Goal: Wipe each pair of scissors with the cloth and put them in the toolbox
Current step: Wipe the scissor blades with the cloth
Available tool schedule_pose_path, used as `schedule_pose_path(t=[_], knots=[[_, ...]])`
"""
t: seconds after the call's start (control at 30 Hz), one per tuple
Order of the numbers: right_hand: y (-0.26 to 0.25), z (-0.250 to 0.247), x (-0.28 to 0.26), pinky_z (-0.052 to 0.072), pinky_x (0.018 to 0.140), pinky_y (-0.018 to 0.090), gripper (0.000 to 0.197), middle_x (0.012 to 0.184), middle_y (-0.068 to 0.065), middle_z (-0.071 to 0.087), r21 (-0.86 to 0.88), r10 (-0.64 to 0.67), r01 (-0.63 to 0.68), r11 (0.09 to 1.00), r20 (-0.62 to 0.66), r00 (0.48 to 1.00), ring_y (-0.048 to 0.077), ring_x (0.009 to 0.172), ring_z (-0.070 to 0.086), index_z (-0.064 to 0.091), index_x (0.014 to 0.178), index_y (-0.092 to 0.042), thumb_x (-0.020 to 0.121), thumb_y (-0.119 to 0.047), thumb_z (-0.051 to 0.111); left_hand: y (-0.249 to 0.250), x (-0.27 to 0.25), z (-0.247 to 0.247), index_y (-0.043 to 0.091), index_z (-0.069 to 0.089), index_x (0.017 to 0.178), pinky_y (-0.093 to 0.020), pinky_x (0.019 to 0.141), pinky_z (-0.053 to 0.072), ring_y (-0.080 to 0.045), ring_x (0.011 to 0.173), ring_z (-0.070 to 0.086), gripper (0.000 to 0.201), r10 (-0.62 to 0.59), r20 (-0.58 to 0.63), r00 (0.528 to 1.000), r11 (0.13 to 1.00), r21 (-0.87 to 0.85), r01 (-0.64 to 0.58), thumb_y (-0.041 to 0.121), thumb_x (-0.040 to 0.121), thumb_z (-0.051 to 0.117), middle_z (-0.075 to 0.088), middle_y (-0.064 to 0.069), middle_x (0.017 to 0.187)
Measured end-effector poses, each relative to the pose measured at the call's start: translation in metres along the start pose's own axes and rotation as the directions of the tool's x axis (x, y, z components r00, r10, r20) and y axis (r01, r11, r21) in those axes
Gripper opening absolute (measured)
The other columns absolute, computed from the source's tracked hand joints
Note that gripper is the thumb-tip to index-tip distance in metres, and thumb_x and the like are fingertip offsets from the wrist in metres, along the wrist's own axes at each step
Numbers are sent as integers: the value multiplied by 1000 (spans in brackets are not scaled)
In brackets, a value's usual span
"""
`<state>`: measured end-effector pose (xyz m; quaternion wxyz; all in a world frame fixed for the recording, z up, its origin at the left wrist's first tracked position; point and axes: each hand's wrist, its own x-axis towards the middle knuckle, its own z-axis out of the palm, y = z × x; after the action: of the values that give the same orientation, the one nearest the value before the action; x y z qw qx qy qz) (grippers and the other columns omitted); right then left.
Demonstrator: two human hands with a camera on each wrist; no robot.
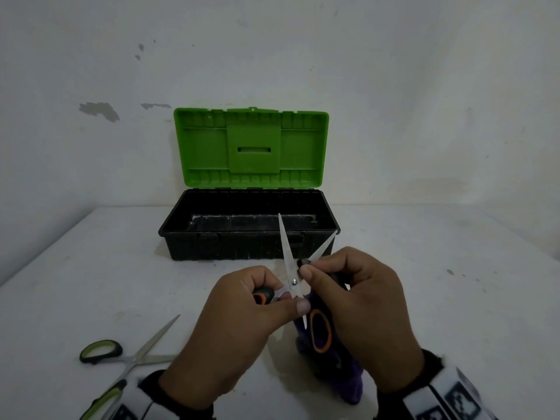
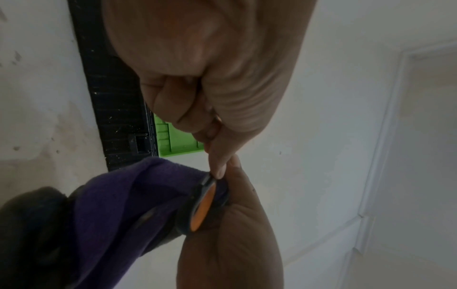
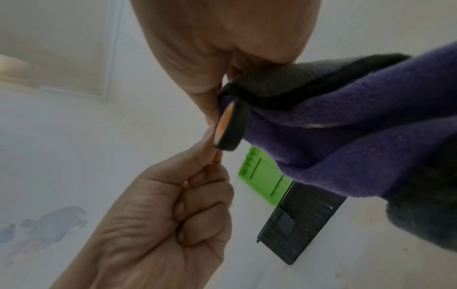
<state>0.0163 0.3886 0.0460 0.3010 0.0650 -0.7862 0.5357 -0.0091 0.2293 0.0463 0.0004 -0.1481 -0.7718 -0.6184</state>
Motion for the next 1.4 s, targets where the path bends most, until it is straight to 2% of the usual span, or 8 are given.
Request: schedule_pose_path(t=[0.1,0.3,0.47,0.63,0.77,0.93,1.07,1.4], knots=[[-1,6,-4,50,61,9,10,75,-12,71,6,20,-20,1000,-11,1000,5,71,68,75,76,-23,80,-14,79,-1,1,1,18,66,67,-13,47,36,0,45,42,23,13,-24,1000,1000,16,-12,30,65,85,52,7,50],[0,-2,5,53,61,16,5,72,-10,72,-42,24,-28,999,-88,996,8,70,68,76,77,-23,79,-21,80,-1,-1,-2,24,65,65,-20,52,40,-1,48,45,23,-1,-5,1000,1000,-5,1,30,64,87,54,8,52],[-7,1,0,50,60,9,8,72,-13,71,-47,31,-30,998,15,999,5,68,68,75,75,-24,80,-19,80,-2,2,-2,19,66,67,-21,52,40,-1,47,45,21,7,-3,1000,1000,-6,-7,26,66,86,55,6,53],[1,0,6,51,61,12,6,70,-9,72,-22,25,-28,999,-132,991,7,67,68,76,76,-20,80,-19,80,-4,5,0,21,66,69,-26,58,48,-10,55,51,23,26,4,1000,1000,-6,-26,30,64,86,59,-3,60],[-5,3,3,50,58,9,4,70,-10,72,-5,28,-28,1000,-47,999,6,64,68,77,78,-18,80,-17,80,-2,7,-1,20,65,71,-22,58,47,-4,53,51,23,44,-9,999,998,43,-44,30,65,85,60,0,60],[3,-1,19,55,63,22,7,71,-6,74,33,51,-46,998,-178,983,9,66,69,76,75,-17,79,-18,81,1,16,0,21,64,72,-24,58,50,-15,57,54,25,95,-12,995,992,85,-94,33,65,85,64,-8,70],[-5,5,18,55,55,27,8,66,1,73,89,74,-67,994,-78,994,17,59,68,75,74,-15,79,-16,82,5,23,-3,20,64,67,-17,50,42,-7,52,46,23,141,-2,990,989,40,-141,27,66,86,56,2,57],[0,6,34,54,55,35,20,64,7,71,186,120,-93,978,-138,983,20,58,65,67,68,-17,79,-21,83,13,34,-4,15,63,66,-13,46,35,-3,47,38,25,206,-7,979,978,41,-205,22,67,87,48,8,52]])
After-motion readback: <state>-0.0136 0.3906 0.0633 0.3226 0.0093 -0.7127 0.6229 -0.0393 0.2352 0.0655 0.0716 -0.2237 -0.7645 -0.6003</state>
